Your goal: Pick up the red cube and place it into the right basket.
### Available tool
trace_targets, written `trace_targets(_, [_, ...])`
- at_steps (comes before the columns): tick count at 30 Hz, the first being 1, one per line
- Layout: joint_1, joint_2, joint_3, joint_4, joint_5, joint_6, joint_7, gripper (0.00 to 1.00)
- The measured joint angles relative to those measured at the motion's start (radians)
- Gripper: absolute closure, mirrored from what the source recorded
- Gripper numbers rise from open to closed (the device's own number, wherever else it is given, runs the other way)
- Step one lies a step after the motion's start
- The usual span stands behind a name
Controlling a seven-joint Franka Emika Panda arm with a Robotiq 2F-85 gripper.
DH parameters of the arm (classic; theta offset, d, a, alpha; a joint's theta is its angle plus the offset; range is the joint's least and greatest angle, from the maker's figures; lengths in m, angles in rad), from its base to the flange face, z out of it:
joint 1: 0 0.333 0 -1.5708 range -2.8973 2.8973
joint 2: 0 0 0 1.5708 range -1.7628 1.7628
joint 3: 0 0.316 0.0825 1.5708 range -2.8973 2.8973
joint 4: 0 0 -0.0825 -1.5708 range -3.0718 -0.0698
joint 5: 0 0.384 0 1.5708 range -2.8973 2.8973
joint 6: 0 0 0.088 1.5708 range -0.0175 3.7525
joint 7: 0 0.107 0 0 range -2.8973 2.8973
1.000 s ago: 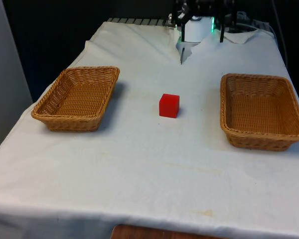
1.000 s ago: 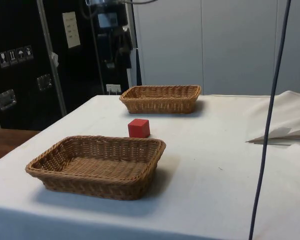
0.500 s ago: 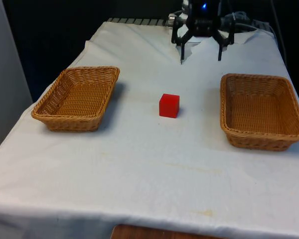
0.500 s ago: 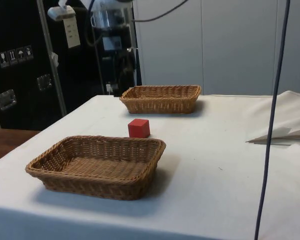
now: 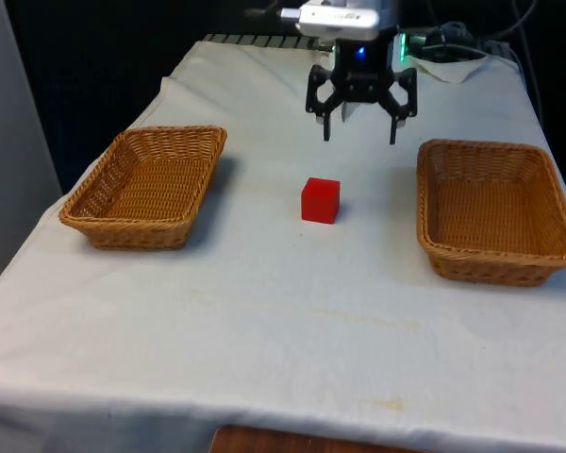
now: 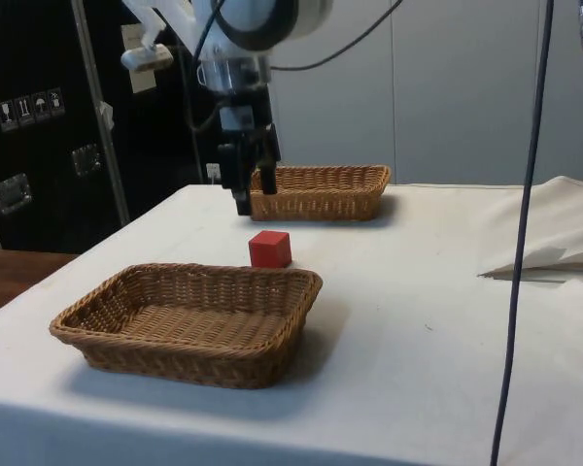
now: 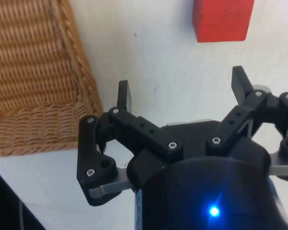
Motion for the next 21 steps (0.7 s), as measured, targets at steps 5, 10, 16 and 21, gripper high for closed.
trace_targets(5, [-0.012,0.04,-0.002,-0.004,0.02,0.037,-0.02,0.0])
trace_targets(10, [-0.019,0.062,-0.006,-0.004,0.034,0.054,-0.036,0.0])
trace_targets(16, [-0.034,0.104,-0.023,-0.001,0.065,0.08,-0.084,0.0])
trace_targets(21, [-0.043,0.124,-0.034,0.003,0.073,0.087,-0.102,0.0])
